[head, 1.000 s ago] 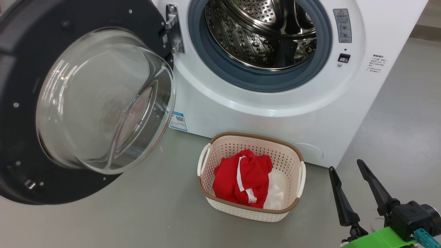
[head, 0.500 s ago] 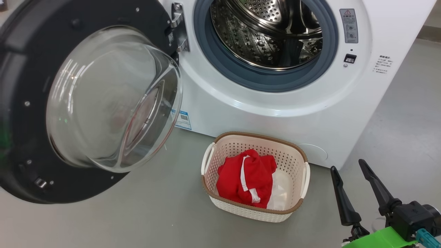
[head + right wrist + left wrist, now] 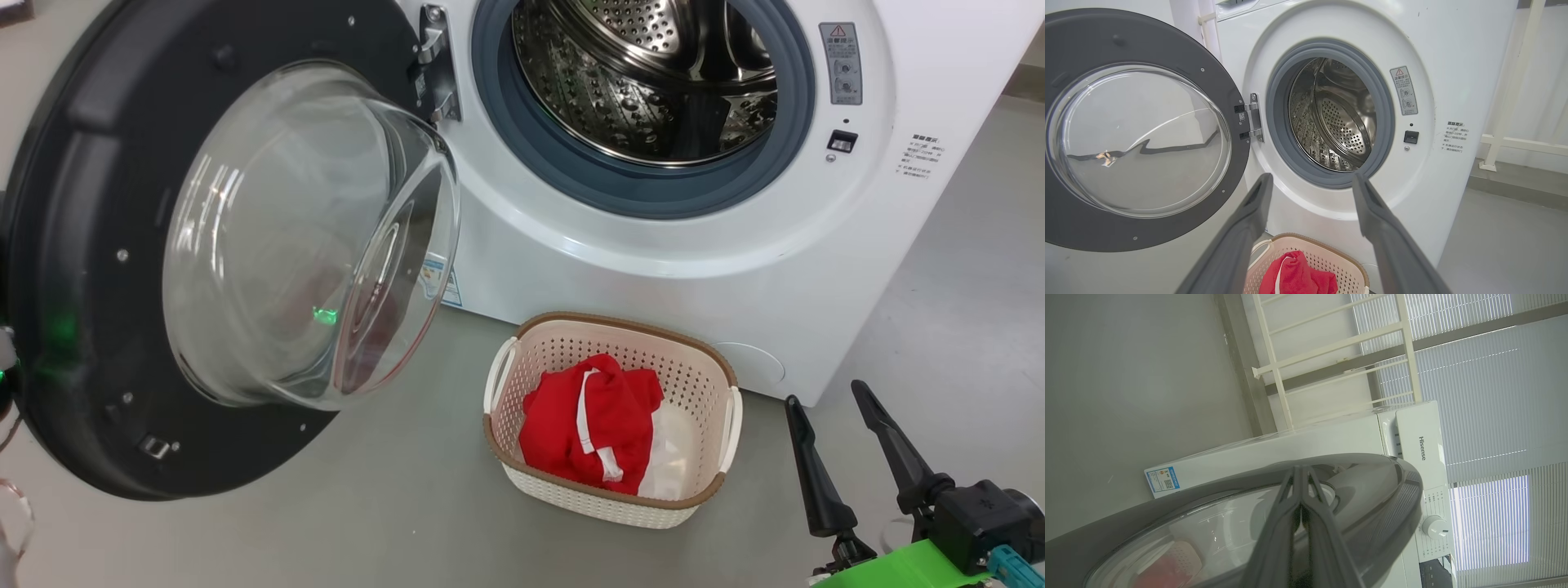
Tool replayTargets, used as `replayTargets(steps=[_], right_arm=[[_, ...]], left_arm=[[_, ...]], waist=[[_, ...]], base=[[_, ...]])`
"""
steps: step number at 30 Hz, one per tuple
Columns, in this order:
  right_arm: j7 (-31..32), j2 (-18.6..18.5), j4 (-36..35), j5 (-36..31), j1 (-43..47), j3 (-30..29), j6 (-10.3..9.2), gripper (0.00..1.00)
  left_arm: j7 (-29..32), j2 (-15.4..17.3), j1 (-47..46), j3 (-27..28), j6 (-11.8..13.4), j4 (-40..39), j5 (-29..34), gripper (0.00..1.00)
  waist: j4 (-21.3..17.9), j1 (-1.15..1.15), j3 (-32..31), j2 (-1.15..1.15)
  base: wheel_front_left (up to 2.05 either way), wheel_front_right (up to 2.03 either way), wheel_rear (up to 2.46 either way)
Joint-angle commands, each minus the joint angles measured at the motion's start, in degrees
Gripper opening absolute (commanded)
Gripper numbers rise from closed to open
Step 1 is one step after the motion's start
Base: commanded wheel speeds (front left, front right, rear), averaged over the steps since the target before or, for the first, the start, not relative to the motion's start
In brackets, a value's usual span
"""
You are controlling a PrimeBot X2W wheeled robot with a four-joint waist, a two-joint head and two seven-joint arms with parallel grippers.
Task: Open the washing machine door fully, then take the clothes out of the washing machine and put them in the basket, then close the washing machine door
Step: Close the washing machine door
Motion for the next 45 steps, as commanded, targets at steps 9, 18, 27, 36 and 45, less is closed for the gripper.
replayTargets(steps=[9, 18, 27, 36, 45], right_arm=[[-1.42, -0.77, -0.44, 0.79, -1.45, 1.56, 0.36, 1.00], [-1.98, -0.77, 0.17, 1.30, -1.09, 1.36, 0.36, 1.00], [-2.30, -0.77, 0.57, 1.50, -0.94, 1.49, 0.36, 1.00], [-2.50, -0.77, 0.83, 1.66, -1.05, 1.50, 0.36, 1.00], [-2.66, -0.77, 1.12, 1.63, -1.62, 1.71, 0.36, 1.00]], left_arm=[[2.96, -2.60, 3.38, -0.90, 1.39, -8.33, -1.17, 0.00], [5.17, -6.11, 8.50, -2.13, 3.86, -16.17, -1.15, 0.00], [7.46, -9.03, 11.66, -2.82, 5.41, -22.09, -2.62, 0.00], [8.53, -11.39, 14.12, -5.47, 6.36, -27.32, -4.34, 0.00], [7.02, -12.08, 14.31, -9.62, 6.58, -28.70, -7.34, 0.00]], waist=[[-0.63, 0.00, -0.76, 0.00], [-0.93, 0.00, -1.37, 0.00], [-0.81, 0.00, -1.59, 0.00], [-1.20, 0.00, -1.52, 0.00], [-2.22, 0.00, -0.93, 0.00]], base=[[0.00, 0.00, 0.00], [0.00, 0.00, 0.00], [0.00, 0.00, 0.00], [0.00, 0.00, 0.00], [0.00, 0.00, 0.00]])
